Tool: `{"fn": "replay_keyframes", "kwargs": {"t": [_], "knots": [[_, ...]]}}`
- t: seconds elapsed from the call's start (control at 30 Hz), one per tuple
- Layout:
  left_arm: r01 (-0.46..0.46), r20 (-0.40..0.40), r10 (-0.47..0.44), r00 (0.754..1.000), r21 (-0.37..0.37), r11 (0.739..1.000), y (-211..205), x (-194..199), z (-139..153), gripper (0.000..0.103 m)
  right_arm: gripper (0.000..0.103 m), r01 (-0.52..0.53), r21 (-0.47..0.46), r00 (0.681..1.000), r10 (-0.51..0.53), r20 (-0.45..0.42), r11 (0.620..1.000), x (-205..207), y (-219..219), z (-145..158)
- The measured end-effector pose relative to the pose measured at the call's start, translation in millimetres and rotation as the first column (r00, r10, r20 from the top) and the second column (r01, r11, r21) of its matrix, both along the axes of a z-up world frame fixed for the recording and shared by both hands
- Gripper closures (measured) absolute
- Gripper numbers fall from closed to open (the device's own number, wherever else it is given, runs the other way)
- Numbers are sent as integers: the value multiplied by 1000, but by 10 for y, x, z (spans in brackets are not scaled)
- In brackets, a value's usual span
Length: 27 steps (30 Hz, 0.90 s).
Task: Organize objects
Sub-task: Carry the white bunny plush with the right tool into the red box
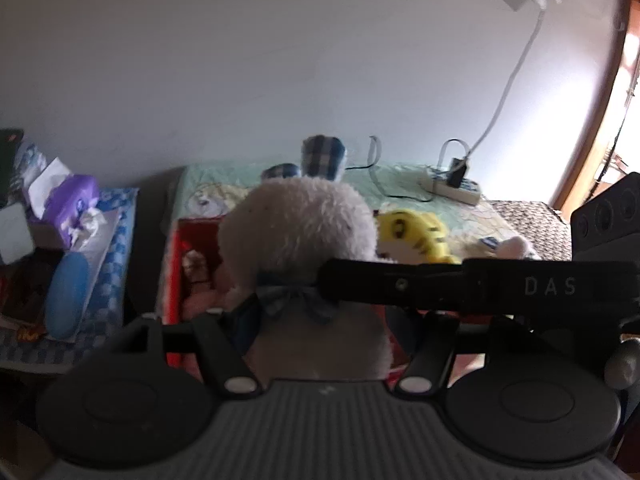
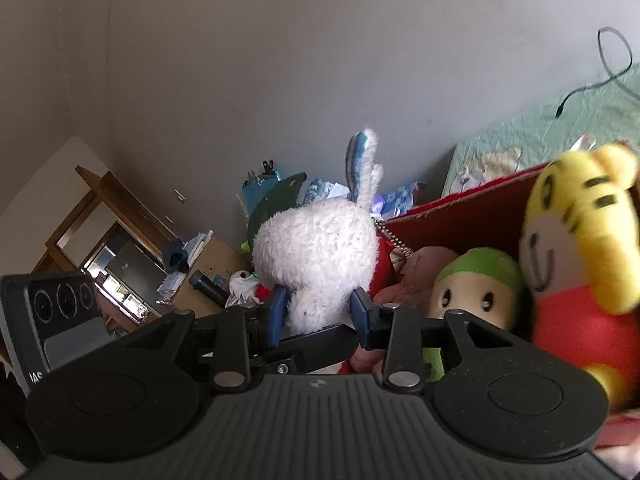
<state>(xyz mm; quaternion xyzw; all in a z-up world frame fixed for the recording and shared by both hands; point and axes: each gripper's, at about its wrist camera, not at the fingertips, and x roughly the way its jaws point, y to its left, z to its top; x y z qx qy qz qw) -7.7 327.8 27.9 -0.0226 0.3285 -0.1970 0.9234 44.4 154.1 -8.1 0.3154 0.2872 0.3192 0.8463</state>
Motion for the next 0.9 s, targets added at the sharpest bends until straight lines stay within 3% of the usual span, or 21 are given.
{"fn": "replay_keyframes", "kwargs": {"t": [0.1,0.53,0.8,0.9], "knots": [[-29,-19,30,999,24,999,60,135,-113,36,67,4,24,998,-2,-63,1000,121,62,-109],[-63,-82,70,994,85,994,154,412,-436,36,67,8,8,983,-6,-181,1000,259,103,-348],[-68,-141,74,987,46,997,174,445,-556,33,64,-25,-66,984,13,-179,998,249,71,-386],[-64,-133,76,988,94,994,86,409,-568,33,57,-3,-38,982,-5,-187,999,200,-62,-388]]}}
